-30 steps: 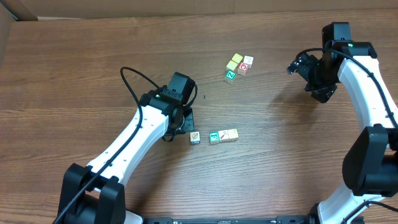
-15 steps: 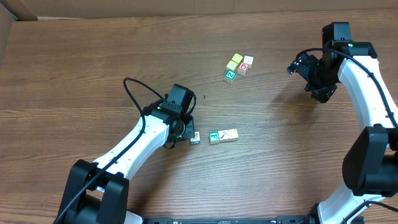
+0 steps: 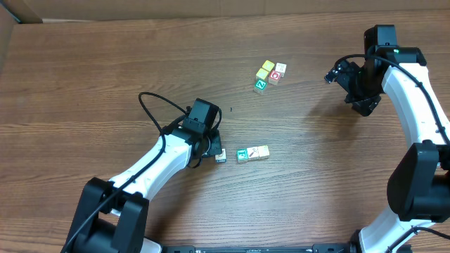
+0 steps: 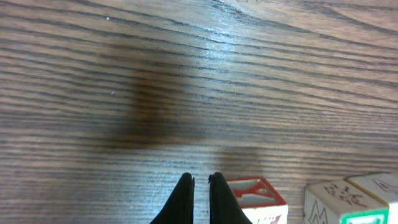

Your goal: Flip 3 blocks

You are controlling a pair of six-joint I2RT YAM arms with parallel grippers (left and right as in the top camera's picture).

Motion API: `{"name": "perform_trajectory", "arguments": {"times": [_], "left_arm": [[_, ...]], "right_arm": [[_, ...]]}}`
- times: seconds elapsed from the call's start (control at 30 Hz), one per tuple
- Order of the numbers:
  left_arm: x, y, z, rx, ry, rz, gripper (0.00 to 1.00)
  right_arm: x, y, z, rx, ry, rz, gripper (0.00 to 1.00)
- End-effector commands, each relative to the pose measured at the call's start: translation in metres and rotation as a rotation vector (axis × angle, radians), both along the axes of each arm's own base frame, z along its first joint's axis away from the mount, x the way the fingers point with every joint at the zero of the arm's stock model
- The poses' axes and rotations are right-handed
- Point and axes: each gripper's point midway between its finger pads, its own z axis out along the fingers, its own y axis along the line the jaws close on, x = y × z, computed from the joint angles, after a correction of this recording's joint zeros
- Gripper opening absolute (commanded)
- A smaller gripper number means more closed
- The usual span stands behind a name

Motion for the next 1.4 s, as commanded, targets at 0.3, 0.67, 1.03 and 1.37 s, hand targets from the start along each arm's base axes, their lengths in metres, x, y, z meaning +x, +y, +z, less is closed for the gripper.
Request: {"name": "perform_trajectory", "arguments": {"times": [0.3, 0.67, 1.03, 1.37], "left_arm": [[-0.018, -0.016, -0.027, -0.07, 0.123, -0.024, 0.04], [-0.021, -0.026, -0.026, -0.133, 0.149, -0.013, 0.04], [-0.032, -0.023, -0.027, -0.139, 0.211, 0.076, 0.04], [-0.035, -0.021, -0.025, -0.112, 0.224, 0.028, 0.04]], "right_arm": [[0.003, -0.002, 0.009, -0.009, -0.028, 0.002, 1.0], [0.003, -0.002, 0.009, -0.009, -0.028, 0.002, 1.0], [0.003, -0.002, 0.009, -0.009, -0.028, 0.002, 1.0], [0.003, -0.002, 0.009, -0.009, -0.028, 0.002, 1.0]]}}
